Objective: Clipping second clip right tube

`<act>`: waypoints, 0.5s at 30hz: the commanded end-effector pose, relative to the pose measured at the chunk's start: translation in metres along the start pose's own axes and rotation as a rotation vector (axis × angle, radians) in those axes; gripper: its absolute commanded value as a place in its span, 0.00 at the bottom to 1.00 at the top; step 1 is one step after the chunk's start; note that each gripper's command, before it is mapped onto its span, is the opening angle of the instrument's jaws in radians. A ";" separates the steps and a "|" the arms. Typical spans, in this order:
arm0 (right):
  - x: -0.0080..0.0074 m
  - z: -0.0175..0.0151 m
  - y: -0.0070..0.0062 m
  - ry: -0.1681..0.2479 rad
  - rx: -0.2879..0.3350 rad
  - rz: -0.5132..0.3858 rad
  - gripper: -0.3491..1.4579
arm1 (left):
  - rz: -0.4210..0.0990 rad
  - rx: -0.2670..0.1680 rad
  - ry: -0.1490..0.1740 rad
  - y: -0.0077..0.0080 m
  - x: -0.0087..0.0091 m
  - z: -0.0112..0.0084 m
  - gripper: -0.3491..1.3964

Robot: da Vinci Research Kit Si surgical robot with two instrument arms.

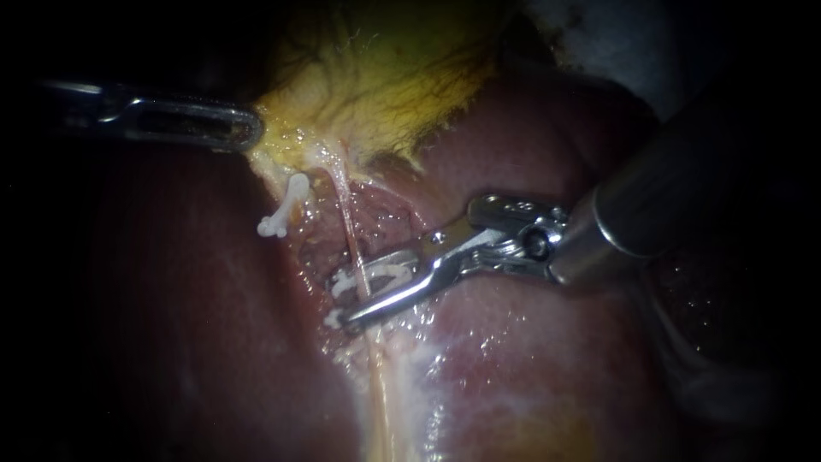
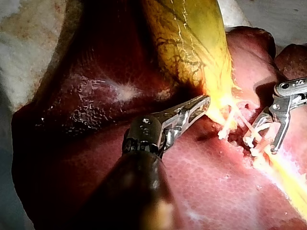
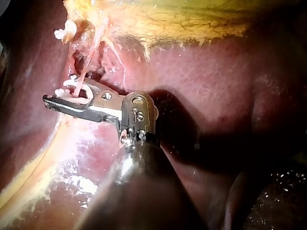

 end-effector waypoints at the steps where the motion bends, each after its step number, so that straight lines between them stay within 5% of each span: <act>1: 0.0001 0.0000 0.0000 0.021 0.013 -0.002 0.44 | 0.000 -0.001 0.000 0.0000 0.0000 0.0000 0.00; 6: 0.0004 0.0002 -0.0005 0.094 -0.020 0.002 0.41 | 0.000 -0.001 0.000 0.0000 0.0000 0.0001 0.00; 15: 0.0014 0.0007 -0.0017 0.121 -0.037 0.012 0.35 | 0.000 -0.001 0.000 0.0000 0.0000 0.0001 0.00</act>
